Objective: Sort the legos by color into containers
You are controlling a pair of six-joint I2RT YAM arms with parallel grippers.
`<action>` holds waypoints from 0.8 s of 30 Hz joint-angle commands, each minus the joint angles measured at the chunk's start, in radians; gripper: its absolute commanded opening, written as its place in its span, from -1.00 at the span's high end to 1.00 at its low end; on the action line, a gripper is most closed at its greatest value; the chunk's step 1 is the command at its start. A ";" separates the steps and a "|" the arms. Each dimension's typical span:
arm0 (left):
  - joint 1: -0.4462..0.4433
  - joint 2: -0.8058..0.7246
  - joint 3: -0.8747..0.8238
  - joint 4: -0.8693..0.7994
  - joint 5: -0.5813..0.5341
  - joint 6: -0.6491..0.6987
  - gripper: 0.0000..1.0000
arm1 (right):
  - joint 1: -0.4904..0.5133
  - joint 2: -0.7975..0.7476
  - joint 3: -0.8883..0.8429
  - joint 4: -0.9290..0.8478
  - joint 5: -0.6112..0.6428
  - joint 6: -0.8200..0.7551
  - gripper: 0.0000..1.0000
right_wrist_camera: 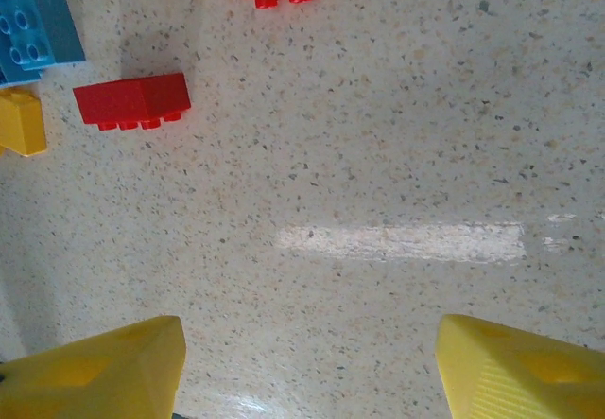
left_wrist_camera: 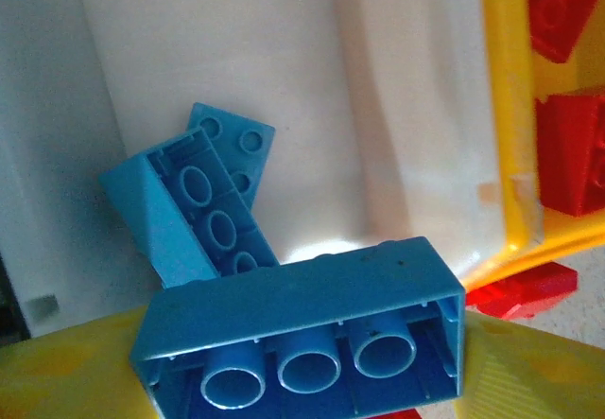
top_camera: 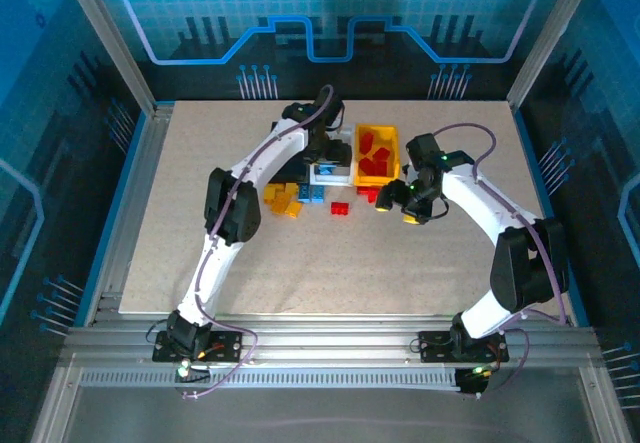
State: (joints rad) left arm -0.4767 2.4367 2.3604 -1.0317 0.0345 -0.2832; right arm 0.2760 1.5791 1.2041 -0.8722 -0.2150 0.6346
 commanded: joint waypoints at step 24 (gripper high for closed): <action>0.059 -0.299 -0.234 0.067 0.061 -0.044 -0.98 | 0.182 0.132 0.199 -0.062 0.081 -0.013 -0.44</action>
State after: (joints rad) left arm -0.4534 2.2677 2.1952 -0.9745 0.1093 -0.3134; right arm 0.4164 1.6806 1.3556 -0.9058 -0.1795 0.6235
